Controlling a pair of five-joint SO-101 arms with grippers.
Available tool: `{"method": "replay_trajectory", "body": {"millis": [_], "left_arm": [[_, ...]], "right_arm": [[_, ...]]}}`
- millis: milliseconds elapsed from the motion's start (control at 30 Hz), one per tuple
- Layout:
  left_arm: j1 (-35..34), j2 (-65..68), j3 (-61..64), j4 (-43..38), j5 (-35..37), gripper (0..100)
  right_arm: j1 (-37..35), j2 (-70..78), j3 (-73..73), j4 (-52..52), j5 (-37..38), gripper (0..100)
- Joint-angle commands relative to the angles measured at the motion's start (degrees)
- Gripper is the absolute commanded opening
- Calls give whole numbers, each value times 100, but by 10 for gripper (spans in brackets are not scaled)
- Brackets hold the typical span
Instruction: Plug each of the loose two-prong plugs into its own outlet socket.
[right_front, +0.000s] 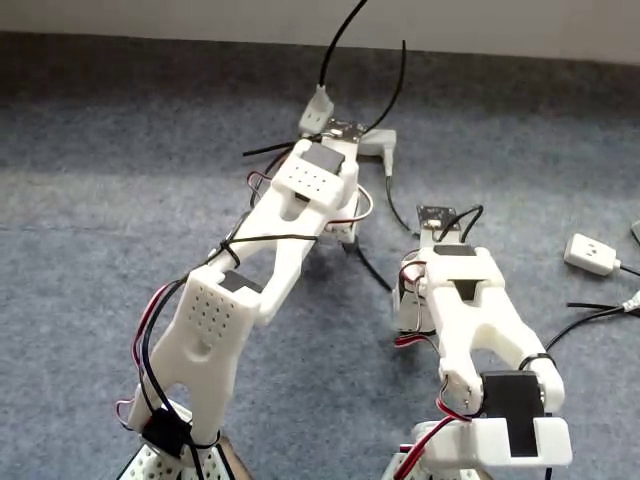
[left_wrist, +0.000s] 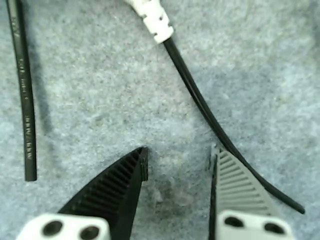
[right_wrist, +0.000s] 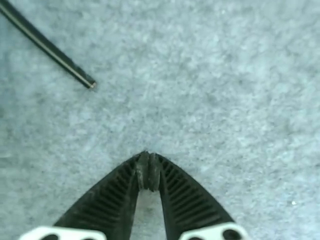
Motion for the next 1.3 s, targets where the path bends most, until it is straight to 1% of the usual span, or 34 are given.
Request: {"method": "replay_trajectory", "body": {"millis": [0,67,167,267,367,500,567,667,733,800,833,933,1033,1133,1267], "left_arm": [[48,4,-127,-167,35,210],[40,4,-127,-185,35,210],[40,4,-127,-176,35,210],[40,4,-127,-176,35,210],[40,4,-127,-176,35,210],[40,4,-127,-167,35,210],[40,4,-127,-167,35,210],[40,4,-127,-167,35,210],[40,4,-127,-167,35,210],[40,4,-127,-167,35,210],[40,4,-127,-167,35,210],[31,4,-127,-167,35,210],[31,4,-127,-167,35,210],[31,4,-127,-167,35,210],[-22,4,-119,-167,35,210]], "right_arm": [[-4,453,-426,505,-18,8],[215,453,-1130,1068,-18,8],[778,470,-2466,2202,-18,8],[1534,479,-3829,3073,-18,8],[2431,479,-5024,3424,-18,8],[3697,479,-6352,3275,-9,8],[4233,488,-6853,2844,-9,8],[4945,488,-7257,1842,9,8],[5358,488,-7257,1288,413,8],[5789,488,-7257,1024,1160,8],[6000,497,-7248,971,1415,8],[6246,760,-7160,602,1503,8],[6123,1262,-7327,708,2110,8],[5982,1877,-7908,857,2593,8],[5903,2774,-9182,901,2927,8]]}}
